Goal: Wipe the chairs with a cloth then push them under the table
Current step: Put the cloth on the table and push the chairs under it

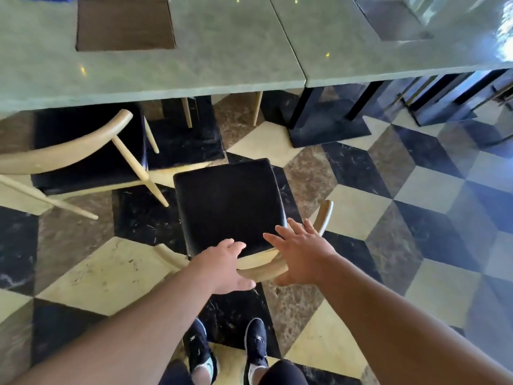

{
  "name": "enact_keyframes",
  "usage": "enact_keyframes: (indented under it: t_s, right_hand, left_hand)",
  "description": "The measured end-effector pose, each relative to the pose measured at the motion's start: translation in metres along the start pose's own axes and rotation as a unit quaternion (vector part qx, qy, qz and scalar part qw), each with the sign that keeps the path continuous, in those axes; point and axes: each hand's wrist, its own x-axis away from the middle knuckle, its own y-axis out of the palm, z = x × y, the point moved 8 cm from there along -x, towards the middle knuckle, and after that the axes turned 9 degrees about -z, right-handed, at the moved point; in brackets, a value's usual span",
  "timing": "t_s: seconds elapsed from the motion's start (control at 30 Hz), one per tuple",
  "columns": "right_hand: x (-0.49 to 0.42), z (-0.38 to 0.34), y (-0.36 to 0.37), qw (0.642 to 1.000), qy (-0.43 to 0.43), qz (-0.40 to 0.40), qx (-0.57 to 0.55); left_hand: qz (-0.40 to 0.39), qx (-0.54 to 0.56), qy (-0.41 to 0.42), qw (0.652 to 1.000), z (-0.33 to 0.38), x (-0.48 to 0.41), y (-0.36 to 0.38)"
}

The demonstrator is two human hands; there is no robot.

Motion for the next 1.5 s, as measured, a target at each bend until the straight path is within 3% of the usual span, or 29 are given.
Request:
enact_keyframes:
  t_s: [0.17, 0.3, 0.43, 0.57, 0.9, 1.17, 1.5]
  right_hand:
    - [-0.031, 0.018, 0.025, 0.998, -0.029, -0.045, 0.025]
    - [-0.047, 0.032, 0.041, 0.993, -0.051, -0.088, 0.053]
    - [-0.049, 0.04, 0.039, 0.992, -0.076, -0.015, 0.103]
    - [-0.049, 0.043, 0.031, 0.988, -0.104, 0.024, 0.107]
    - [-0.074, 0.069, -0.042, 0.993, -0.101, 0.051, 0.044]
    - [-0.13, 0.077, -0.125, 0.99, -0.091, 0.092, 0.05]
    - [-0.199, 0.107, -0.196, 0.991, -0.079, 0.082, 0.069]
  left_hand:
    - [-0.041, -0.004, -0.022, 0.999, 0.004, -0.023, 0.026]
    - [-0.05, -0.102, -0.068, 0.991, 0.01, -0.032, 0.037]
    - [0.017, -0.182, -0.093, 0.979, 0.02, -0.034, 0.034]
    - [0.046, -0.178, -0.097, 0.978, 0.019, -0.033, 0.028]
    - [0.132, -0.166, -0.085, 0.974, 0.004, -0.032, -0.068]
    - [0.163, -0.154, -0.058, 0.973, -0.042, -0.062, -0.155]
    - [0.18, -0.15, -0.021, 0.972, -0.071, -0.115, -0.241]
